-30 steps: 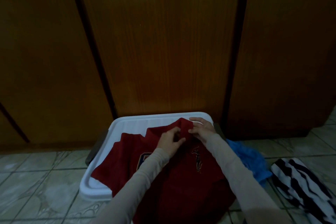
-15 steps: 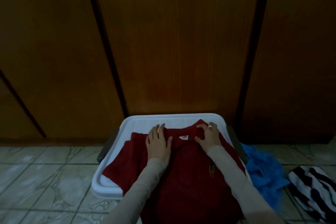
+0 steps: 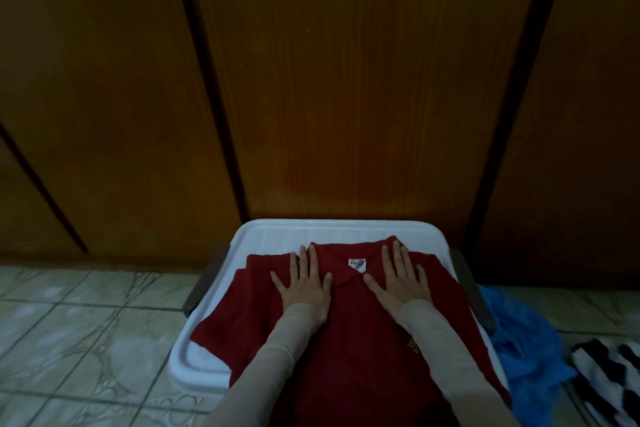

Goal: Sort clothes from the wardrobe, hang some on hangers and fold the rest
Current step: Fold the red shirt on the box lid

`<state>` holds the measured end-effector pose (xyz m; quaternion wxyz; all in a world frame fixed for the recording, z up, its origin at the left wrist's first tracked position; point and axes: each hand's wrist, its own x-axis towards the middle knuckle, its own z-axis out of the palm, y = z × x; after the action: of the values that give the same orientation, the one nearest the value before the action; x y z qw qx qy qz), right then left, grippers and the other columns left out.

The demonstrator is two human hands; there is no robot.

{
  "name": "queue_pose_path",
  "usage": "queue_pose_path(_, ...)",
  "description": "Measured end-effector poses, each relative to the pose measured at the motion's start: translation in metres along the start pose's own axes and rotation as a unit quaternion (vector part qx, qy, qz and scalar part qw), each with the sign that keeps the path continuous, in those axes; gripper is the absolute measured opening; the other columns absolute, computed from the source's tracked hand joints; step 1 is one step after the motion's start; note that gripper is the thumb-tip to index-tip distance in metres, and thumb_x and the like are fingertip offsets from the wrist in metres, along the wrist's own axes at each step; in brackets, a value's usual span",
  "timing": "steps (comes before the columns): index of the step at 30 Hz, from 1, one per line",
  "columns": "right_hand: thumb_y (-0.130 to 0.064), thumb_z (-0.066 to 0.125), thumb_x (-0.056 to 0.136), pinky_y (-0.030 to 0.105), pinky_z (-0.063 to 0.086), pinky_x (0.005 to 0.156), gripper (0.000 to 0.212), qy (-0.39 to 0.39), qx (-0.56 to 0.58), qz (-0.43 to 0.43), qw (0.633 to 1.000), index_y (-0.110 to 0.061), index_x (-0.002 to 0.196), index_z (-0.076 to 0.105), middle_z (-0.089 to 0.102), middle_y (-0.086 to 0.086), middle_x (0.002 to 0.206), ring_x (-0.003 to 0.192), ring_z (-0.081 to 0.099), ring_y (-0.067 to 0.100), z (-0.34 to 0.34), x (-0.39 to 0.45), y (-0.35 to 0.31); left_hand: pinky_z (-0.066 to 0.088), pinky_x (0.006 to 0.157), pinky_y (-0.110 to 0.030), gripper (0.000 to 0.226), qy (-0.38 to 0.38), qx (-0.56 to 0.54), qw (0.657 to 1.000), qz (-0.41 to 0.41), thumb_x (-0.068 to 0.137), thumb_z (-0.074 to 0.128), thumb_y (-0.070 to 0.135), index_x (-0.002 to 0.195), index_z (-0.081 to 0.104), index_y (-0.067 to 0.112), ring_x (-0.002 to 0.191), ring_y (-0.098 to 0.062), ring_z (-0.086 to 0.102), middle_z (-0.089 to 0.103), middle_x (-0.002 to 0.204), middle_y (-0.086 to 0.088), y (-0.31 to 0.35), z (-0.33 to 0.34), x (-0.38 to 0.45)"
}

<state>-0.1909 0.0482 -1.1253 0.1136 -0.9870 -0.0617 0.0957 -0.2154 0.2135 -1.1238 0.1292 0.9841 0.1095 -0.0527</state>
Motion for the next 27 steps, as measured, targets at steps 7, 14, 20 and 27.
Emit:
queue_pose_path(7, -0.063, 0.018, 0.093, 0.041, -0.007, 0.117, 0.078, 0.042, -0.006, 0.000, 0.999, -0.020, 0.147, -0.019, -0.028, 0.002, 0.153, 0.142, -0.024, 0.019, 0.003, 0.016, 0.000, -0.007, 0.110, -0.060, 0.057, 0.003, 0.004, 1.000, -0.014, 0.101, 0.012, 0.042, 0.146, -0.019, 0.029, 0.145, -0.023, -0.014, -0.013, 0.158, 0.003, 0.000, -0.002, 0.021)
queue_pose_path(14, -0.068, 0.025, 0.089, 0.042, -0.007, 0.117, 0.088, 0.079, 0.027, 0.033, 0.996, -0.020, 0.146, -0.022, -0.035, 0.013, 0.149, 0.141, -0.024, 0.030, 0.006, 0.023, -0.001, -0.001, 0.108, -0.065, 0.056, -0.013, 0.000, 1.000, -0.023, 0.099, 0.019, 0.048, 0.146, -0.011, 0.043, 0.142, -0.036, -0.004, 0.002, 0.156, 0.000, 0.002, -0.011, 0.035)
queue_pose_path(20, -0.071, 0.027, 0.087, 0.037, -0.006, 0.117, 0.094, 0.099, 0.032, 0.043, 0.994, -0.013, 0.148, -0.016, -0.020, 0.009, 0.155, 0.144, -0.015, 0.021, 0.008, 0.026, 0.001, -0.002, 0.115, -0.055, 0.061, 0.154, 0.010, 0.985, 0.072, 0.096, 0.039, 0.020, 0.150, 0.010, 0.029, 0.143, -0.021, 0.008, 0.015, 0.154, 0.001, -0.003, -0.009, 0.022)
queue_pose_path(27, -0.072, 0.023, 0.087, 0.037, -0.006, 0.117, 0.092, 0.087, 0.011, 0.046, 0.995, -0.015, 0.148, -0.016, -0.020, 0.007, 0.156, 0.144, -0.016, 0.020, 0.007, 0.029, -0.001, -0.009, 0.115, -0.042, 0.052, 0.043, -0.022, 0.992, 0.121, 0.103, 0.020, 0.028, 0.150, -0.001, 0.025, 0.144, -0.006, -0.005, 0.000, 0.158, 0.011, -0.006, -0.002, 0.031)
